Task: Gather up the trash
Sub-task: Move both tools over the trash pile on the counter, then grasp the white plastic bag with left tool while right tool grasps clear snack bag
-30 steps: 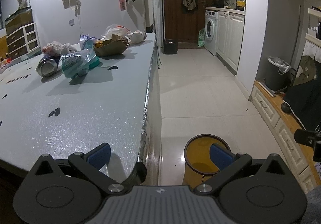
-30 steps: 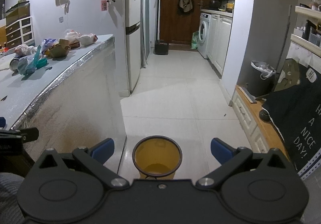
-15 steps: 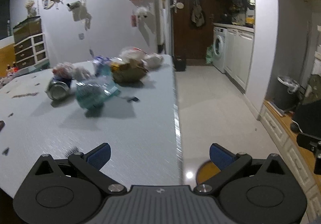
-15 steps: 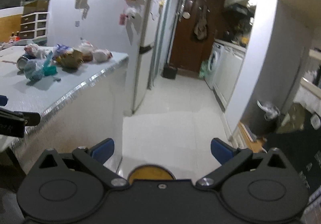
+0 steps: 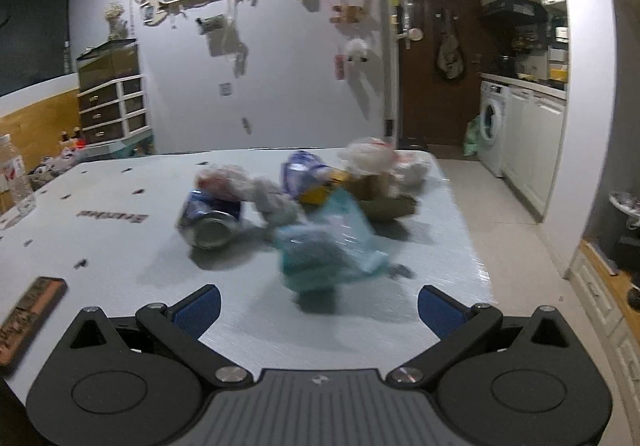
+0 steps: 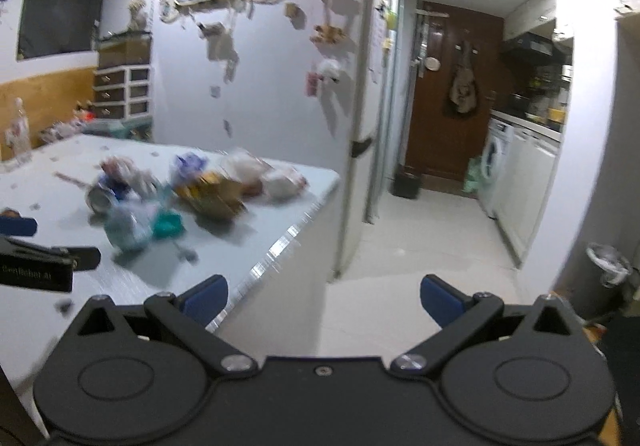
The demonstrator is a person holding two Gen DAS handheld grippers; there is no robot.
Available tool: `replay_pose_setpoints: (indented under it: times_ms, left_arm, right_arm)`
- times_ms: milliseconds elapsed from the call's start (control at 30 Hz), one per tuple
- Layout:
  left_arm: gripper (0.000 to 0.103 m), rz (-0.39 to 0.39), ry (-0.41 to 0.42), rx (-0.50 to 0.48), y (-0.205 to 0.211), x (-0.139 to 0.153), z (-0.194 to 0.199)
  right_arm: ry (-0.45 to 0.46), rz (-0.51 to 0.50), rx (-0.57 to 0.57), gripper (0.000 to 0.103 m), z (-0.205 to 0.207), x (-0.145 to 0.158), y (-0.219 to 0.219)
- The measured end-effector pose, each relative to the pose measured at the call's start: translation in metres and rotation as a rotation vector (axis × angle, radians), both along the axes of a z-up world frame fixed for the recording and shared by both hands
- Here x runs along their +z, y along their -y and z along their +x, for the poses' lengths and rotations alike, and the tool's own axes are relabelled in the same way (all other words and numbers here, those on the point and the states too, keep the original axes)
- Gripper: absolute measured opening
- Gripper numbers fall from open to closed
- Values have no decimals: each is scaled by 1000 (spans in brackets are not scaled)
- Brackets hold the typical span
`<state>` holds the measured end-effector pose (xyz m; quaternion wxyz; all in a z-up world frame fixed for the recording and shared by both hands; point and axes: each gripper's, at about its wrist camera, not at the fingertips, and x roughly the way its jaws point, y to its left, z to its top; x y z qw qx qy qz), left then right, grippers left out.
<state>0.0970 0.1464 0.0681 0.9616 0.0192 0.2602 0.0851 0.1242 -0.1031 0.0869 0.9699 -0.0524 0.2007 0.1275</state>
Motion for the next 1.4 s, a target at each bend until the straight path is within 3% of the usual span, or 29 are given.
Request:
replay_pose_setpoints:
  times_ms: [200, 333, 700, 867, 1000, 1133, 1333, 1400]
  left_arm:
    - [103, 31, -19, 55, -44, 12, 31]
    - [103, 7, -31, 74, -71, 20, 58]
    - [103, -117, -151, 91, -110, 31, 133]
    - [103, -126, -108, 34, -110, 39, 163]
    - [103, -134, -95, -2, -108, 41, 192]
    - [103, -78, -161, -12, -100, 34, 222]
    - [103, 17, -237, 7, -102, 18, 252]
    - [103, 10, -255, 13, -108, 14, 255]
  right_arm:
    - [-17, 149, 82, 103, 45, 10, -34]
    - [-65, 257, 151, 103, 77, 3, -59]
    - [-270, 476, 237, 103, 142, -33, -104]
    - [-387, 632, 305, 103, 171, -53, -118]
    - [-450, 616, 318, 103, 179, -69, -141]
    - [-504, 605, 356, 102, 180, -82, -161]
    - [-483, 569, 379, 89, 181, -86, -173]
    - [-501, 553, 411, 65, 182, -89, -174]
